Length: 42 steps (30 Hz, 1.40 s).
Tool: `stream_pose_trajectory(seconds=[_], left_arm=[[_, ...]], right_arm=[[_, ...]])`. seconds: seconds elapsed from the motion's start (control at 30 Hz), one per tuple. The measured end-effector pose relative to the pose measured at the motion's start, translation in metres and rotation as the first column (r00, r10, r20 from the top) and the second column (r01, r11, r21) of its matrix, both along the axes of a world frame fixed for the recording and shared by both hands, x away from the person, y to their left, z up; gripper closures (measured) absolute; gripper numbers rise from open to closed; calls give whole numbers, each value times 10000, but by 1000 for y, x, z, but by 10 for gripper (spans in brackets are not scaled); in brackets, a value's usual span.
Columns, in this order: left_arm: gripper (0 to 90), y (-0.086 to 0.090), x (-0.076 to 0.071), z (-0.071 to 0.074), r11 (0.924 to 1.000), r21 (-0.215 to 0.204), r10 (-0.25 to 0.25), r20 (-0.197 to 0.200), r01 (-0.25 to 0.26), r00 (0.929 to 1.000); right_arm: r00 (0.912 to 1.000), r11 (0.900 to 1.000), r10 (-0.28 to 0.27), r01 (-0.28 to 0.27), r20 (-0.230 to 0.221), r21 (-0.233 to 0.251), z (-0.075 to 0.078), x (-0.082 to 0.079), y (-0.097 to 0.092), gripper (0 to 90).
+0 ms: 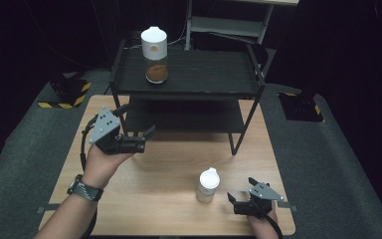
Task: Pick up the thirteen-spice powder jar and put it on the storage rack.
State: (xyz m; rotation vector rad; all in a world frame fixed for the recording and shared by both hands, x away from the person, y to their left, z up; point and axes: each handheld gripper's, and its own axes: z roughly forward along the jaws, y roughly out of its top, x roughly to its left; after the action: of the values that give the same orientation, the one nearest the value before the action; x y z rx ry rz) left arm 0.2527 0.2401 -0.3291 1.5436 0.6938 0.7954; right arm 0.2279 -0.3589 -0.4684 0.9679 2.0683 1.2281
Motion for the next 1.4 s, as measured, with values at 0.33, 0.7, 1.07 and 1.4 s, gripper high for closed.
stream_pose_trajectory(seconds=[0.33,0.7,1.07,1.4], left_arm=[[3,3,-6,-40,9996,49,-265,-737,269,9969],[3,8,-22,-93,9993,-80,-376,-1393,369,9895],[4,12,-33,-134,9985,135,-491,-2137,532,9757],[5,14,-46,-163,9984,70,-524,-2691,563,9617]], right_arm=[[10000,10000,-6,6,8,-9,0,0,0,2],[10000,10000,19,-19,10,-53,0,0,1,2],[10000,9999,24,-23,36,-124,0,-1,2,2],[10000,9999,-7,7,17,-148,1,-1,2,2]])
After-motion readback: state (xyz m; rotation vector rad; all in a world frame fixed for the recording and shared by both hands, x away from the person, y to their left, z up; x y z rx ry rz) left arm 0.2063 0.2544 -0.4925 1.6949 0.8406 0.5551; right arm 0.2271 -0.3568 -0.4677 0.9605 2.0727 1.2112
